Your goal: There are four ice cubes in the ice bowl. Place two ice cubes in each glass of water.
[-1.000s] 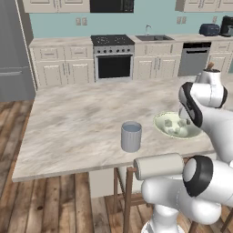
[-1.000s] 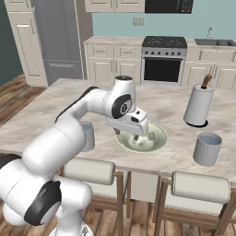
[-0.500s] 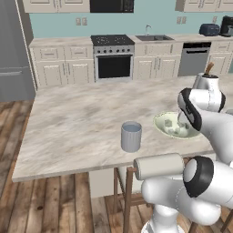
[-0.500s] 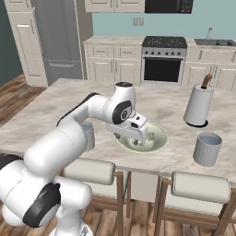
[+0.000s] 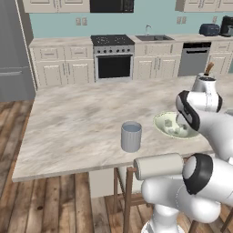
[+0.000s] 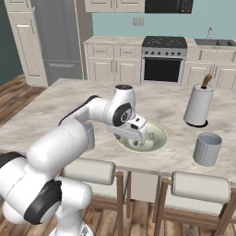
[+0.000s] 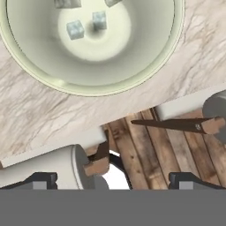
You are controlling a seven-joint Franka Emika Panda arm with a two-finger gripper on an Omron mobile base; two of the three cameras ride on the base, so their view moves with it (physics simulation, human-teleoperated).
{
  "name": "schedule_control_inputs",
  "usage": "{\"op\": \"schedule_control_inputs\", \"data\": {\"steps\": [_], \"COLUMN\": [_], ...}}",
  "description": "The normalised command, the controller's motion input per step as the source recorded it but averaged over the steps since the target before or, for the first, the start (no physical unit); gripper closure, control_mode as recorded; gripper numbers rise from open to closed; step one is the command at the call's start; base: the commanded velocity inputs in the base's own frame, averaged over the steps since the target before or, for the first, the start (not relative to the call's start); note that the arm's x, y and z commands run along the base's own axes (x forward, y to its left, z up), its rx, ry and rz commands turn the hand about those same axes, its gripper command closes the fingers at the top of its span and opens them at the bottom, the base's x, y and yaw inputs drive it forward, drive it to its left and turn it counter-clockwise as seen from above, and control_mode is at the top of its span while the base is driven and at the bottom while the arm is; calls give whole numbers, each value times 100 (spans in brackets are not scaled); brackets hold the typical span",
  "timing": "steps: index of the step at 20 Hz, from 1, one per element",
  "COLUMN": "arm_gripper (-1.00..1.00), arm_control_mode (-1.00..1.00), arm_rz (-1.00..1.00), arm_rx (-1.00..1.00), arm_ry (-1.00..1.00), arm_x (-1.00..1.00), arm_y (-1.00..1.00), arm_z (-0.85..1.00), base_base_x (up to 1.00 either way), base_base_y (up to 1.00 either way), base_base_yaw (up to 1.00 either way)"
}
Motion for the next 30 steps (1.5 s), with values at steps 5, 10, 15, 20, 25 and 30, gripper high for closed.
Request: {"op": "schedule_control_inputs", "data": {"steps": [5, 10, 15, 20, 25, 30], "arm_gripper": [-100, -100, -100, -100, -100, -100], "arm_control_mode": [-100, -100, -100, -100, -100, -100], "arm_rz": [0, 0, 0, 0, 0, 0], "arm_rx": [0, 0, 0, 0, 0, 0], "arm_ry": [0, 0, 0, 0, 0, 0], "arm_x": [34, 23, 19, 18, 15, 10], "arm_y": [0, 0, 0, 0, -4, -19], "arm_z": [-18, -16, -17, -20, -19, -15], "base_base_x": [0, 0, 0, 0, 0, 0], "base_base_y": [0, 0, 0, 0, 0, 0], "base_base_yaw": [0, 0, 0, 0, 0, 0]}}
